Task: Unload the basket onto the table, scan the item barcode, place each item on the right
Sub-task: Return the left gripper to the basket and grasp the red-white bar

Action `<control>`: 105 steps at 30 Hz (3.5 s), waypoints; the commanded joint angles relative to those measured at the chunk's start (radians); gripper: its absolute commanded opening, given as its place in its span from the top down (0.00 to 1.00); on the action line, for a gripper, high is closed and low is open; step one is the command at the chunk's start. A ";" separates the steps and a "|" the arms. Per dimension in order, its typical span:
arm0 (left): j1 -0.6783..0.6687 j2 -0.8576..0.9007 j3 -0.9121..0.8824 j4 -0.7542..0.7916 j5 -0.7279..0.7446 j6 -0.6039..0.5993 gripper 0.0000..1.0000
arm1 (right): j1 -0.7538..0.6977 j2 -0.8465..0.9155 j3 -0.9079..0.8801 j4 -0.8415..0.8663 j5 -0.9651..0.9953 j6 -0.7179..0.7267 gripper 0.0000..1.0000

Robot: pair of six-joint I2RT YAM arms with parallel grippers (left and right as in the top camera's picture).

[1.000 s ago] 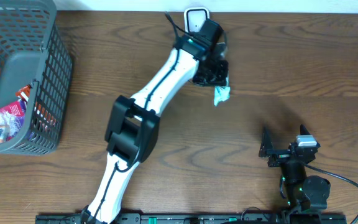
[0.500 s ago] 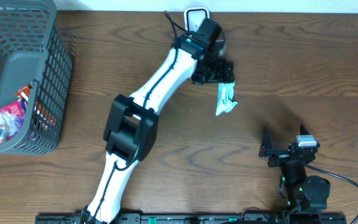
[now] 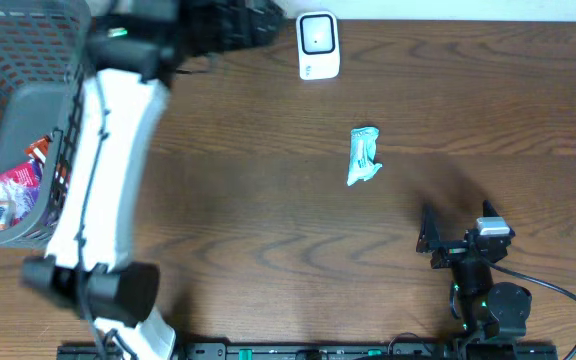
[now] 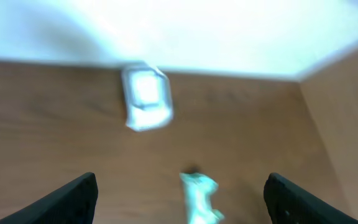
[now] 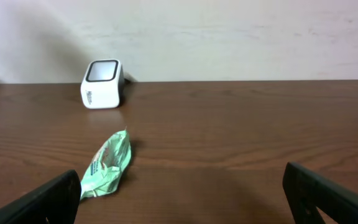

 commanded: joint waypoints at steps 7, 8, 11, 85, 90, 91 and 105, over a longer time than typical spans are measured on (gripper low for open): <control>0.355 -0.054 0.011 -0.072 -0.411 0.057 0.14 | -0.008 -0.003 -0.002 -0.003 -0.002 -0.015 0.01; 0.398 -0.050 0.011 -0.085 -0.411 0.057 0.14 | -0.008 -0.003 -0.002 -0.003 -0.002 -0.015 0.01; 0.505 -0.037 0.011 -0.128 -0.411 0.057 0.15 | -0.008 -0.003 -0.002 -0.003 -0.002 -0.015 0.01; 0.705 0.239 -0.375 -0.086 -0.373 -0.003 0.40 | -0.008 -0.003 -0.002 -0.003 -0.002 -0.015 0.01; 0.689 0.239 -0.404 -0.089 -0.378 0.045 0.40 | -0.008 -0.003 -0.002 -0.003 -0.003 -0.015 0.01; 0.687 0.239 -0.418 -0.086 -0.396 0.046 0.40 | -0.008 -0.003 -0.002 -0.003 -0.003 -0.015 0.01; 0.723 0.243 -0.622 0.052 -0.546 0.005 0.40 | -0.008 -0.003 -0.002 -0.003 -0.002 -0.015 0.01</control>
